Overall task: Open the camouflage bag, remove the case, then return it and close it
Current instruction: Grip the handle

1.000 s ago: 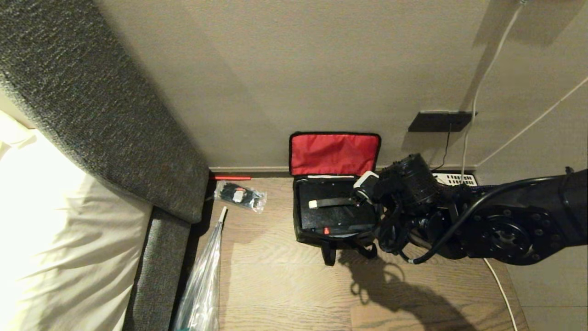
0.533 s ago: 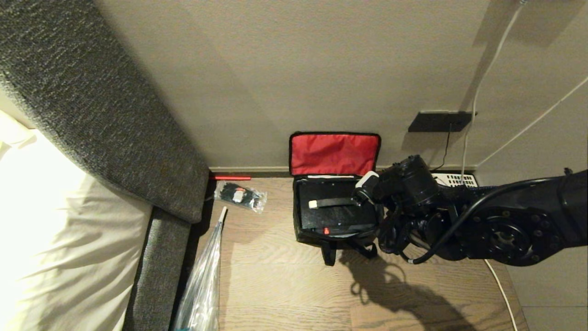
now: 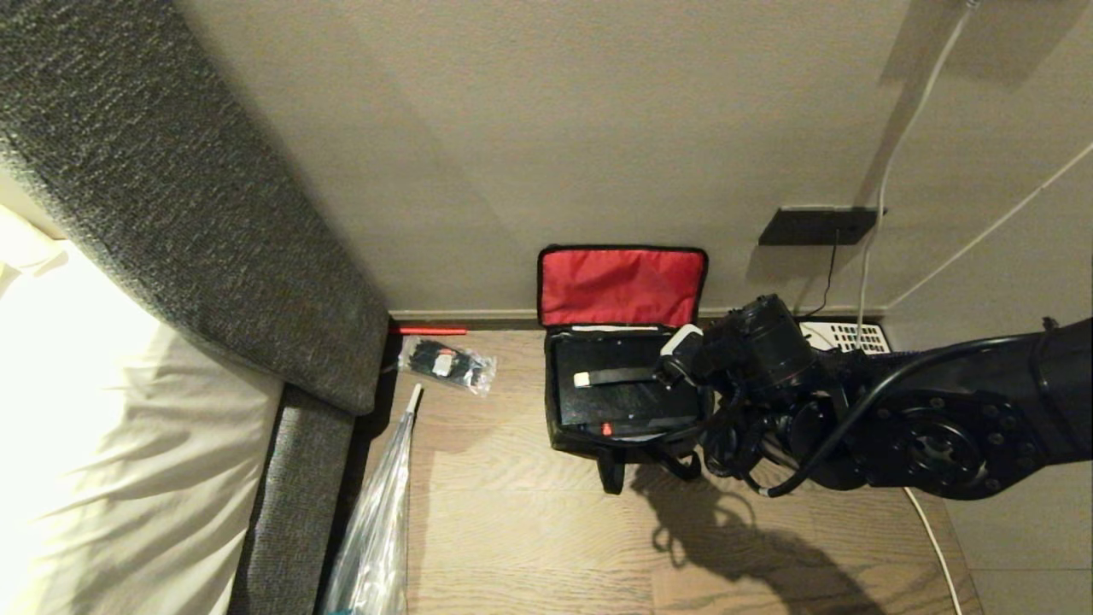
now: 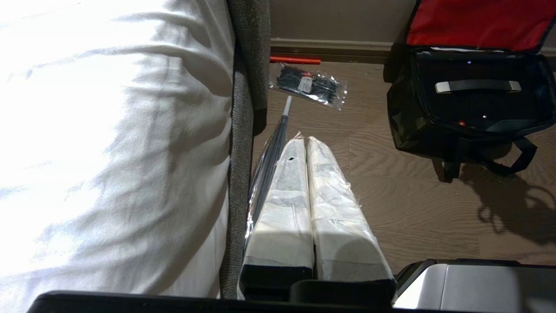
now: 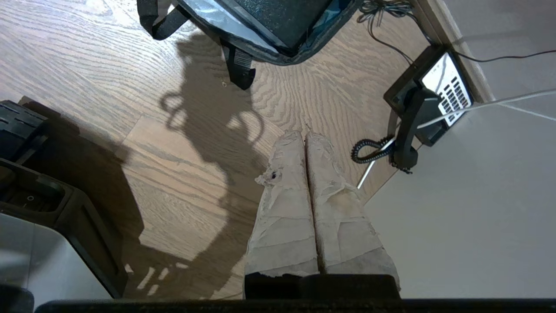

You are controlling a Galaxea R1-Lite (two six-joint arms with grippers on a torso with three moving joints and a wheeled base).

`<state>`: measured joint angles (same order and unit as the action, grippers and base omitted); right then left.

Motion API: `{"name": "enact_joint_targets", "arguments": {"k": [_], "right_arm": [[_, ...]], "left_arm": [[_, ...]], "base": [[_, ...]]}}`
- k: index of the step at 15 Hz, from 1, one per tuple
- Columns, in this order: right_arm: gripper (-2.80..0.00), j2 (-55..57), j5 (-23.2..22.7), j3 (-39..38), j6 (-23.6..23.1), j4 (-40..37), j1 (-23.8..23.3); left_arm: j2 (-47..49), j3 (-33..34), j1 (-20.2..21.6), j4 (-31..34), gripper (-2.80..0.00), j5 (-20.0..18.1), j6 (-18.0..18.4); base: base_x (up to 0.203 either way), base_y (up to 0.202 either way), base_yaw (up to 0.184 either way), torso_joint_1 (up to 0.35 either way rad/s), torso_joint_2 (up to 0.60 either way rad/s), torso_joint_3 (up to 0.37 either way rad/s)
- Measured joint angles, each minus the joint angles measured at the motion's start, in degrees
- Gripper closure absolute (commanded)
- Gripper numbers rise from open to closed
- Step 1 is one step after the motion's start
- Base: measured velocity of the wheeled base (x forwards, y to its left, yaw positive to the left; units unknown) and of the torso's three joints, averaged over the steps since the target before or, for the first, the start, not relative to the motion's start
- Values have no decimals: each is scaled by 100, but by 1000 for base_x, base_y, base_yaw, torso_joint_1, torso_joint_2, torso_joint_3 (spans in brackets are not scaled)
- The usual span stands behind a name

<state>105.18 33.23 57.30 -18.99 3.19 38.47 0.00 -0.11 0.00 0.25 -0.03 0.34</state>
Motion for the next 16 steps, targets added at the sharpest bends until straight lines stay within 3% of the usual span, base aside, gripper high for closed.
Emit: {"name": "enact_joint_targets", "arguments": {"k": [11,16], "right_arm": [[0,57,138,6,-5,18,2],[0,179,422,-1,4,23,2]], "left_arm": [[0,9,0,-16,0,3,-31],[0,11,0,-18,0,3,-61]], "base": [[26,0,-1,1,0,0],[0,0,0,0,0,0]]}}
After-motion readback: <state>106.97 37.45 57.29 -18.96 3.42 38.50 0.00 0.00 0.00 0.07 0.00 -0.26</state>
